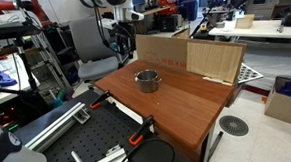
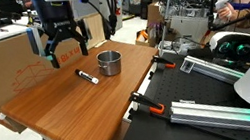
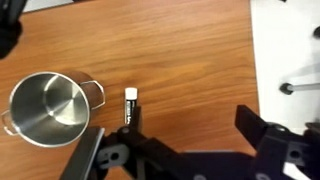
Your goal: Remove the marker from the bowl and put it on the table
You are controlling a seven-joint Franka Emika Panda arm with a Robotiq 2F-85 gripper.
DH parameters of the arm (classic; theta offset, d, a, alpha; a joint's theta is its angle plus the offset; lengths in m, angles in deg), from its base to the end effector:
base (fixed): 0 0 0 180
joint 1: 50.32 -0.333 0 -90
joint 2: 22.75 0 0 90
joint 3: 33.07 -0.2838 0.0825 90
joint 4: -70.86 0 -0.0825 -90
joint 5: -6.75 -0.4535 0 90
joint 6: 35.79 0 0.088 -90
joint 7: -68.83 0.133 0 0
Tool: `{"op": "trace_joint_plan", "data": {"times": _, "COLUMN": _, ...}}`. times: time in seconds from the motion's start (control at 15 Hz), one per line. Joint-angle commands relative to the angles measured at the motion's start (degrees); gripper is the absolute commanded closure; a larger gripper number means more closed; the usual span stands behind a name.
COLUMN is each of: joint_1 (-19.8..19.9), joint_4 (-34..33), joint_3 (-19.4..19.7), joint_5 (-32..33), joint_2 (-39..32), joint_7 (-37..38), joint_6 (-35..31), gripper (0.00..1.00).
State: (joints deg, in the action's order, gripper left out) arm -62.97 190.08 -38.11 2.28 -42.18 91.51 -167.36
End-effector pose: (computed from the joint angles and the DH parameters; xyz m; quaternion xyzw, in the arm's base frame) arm 0.5747 0.1893 0.1454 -0.9946 0.0726 0.0722 0.0185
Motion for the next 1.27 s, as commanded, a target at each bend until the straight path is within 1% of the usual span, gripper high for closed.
{"op": "trace_joint_plan", "data": {"times": 0.0, "joint_1": 0.98, "joint_4": 5.87, "joint_3": -1.72, "joint_5": -2.87, "joint_2": 7.83, "joint_7": -2.86, "joint_6": -0.06, "gripper": 0.00}}
{"op": "trace_joint_plan", "data": {"times": 0.07, "joint_1": 0.30, "joint_4": 2.61, "joint_3": -1.09, "joint_5": -0.75, "joint_2": 4.36, "joint_7": -0.49, "joint_6": 0.16, "gripper": 0.00}}
{"op": "trace_joint_plan", "data": {"times": 0.2, "joint_1": 0.50, "joint_4": 4.79, "joint_3": -1.49, "joint_5": -1.44, "joint_2": 7.21, "joint_7": -1.01, "joint_6": 0.17, "gripper": 0.00}}
{"op": "trace_joint_plan", "data": {"times": 0.27, "joint_1": 0.60, "joint_4": 5.28, "joint_3": -1.50, "joint_5": -1.46, "joint_2": 7.53, "joint_7": -1.13, "joint_6": 0.17, "gripper": 0.00}}
{"op": "trace_joint_plan", "data": {"times": 1.2, "joint_1": 0.72, "joint_4": 5.61, "joint_3": -1.50, "joint_5": -1.51, "joint_2": 7.48, "joint_7": -1.44, "joint_6": 0.15, "gripper": 0.00}}
